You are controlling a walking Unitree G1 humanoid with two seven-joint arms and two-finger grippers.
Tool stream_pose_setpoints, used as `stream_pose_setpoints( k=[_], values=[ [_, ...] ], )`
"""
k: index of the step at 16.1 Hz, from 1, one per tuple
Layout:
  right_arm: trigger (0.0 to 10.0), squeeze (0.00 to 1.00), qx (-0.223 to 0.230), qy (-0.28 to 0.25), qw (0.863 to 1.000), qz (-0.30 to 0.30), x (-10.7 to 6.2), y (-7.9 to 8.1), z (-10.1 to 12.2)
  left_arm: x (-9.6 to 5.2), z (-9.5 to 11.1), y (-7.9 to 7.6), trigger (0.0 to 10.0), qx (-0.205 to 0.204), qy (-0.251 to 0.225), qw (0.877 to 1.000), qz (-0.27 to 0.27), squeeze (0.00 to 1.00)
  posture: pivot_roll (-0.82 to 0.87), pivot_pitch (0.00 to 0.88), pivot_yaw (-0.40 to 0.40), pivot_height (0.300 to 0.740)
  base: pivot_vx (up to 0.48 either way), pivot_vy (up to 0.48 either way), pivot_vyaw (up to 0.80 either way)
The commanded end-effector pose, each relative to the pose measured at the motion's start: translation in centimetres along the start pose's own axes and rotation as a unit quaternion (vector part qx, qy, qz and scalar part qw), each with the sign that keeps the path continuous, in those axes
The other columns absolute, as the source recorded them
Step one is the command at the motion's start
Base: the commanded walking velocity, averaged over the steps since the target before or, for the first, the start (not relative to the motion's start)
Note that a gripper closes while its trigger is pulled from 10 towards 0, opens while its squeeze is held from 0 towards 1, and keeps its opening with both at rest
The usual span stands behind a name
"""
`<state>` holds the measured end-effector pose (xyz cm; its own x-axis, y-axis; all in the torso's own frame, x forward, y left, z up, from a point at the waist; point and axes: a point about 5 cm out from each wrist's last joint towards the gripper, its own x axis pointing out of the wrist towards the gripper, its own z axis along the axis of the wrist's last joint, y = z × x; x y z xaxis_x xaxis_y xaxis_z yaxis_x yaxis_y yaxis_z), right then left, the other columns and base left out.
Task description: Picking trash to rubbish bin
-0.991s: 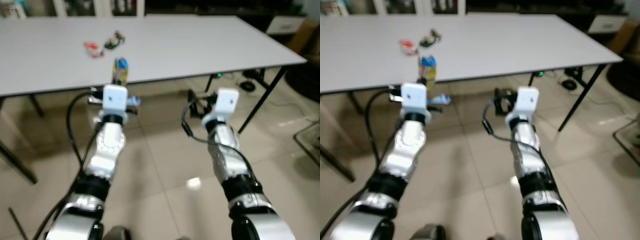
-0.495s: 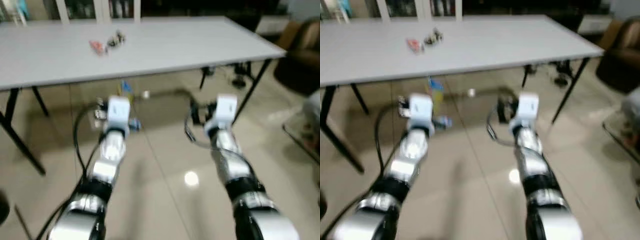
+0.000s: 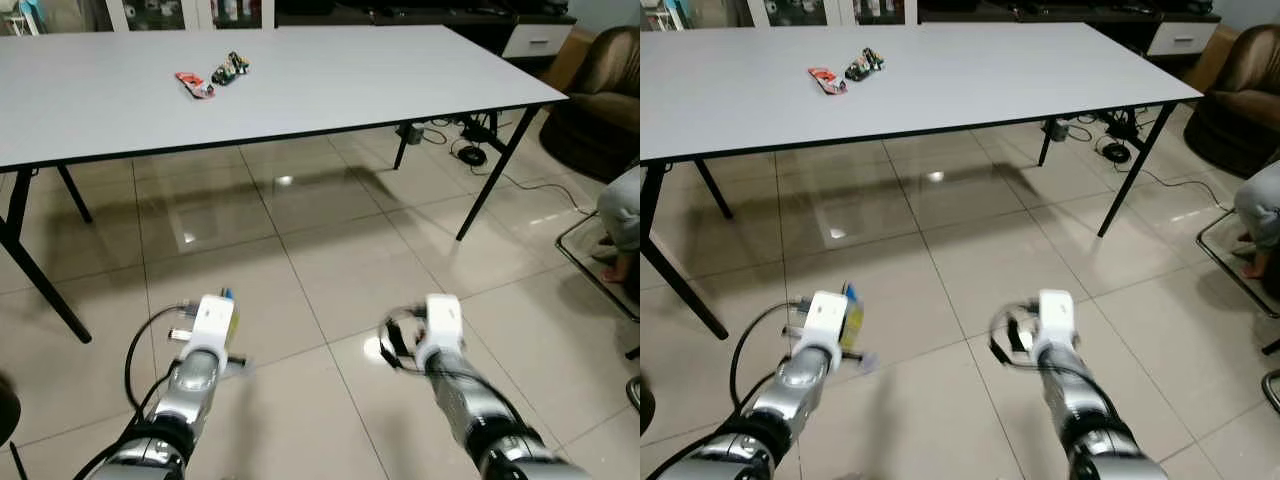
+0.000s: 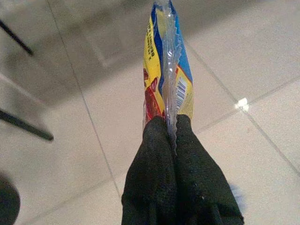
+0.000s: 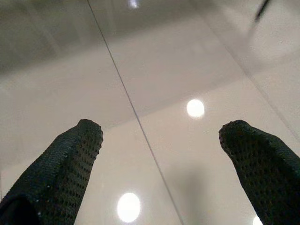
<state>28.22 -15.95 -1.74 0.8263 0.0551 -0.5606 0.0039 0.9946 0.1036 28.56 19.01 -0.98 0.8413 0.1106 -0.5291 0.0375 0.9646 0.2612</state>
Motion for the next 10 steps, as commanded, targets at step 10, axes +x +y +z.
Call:
stream_pose_setpoints(
  k=[10],
  values=[
    [10.0,0.0,0.01,0.191,0.981,-0.037,-4.3,-2.5,-10.8,-3.9,-10.3,-1.1,10.0,-0.027,0.178,0.984,-0.004,0.0,-0.05,0.0,-0.098,0.74,0.0,0.0,0.0]
  ],
)
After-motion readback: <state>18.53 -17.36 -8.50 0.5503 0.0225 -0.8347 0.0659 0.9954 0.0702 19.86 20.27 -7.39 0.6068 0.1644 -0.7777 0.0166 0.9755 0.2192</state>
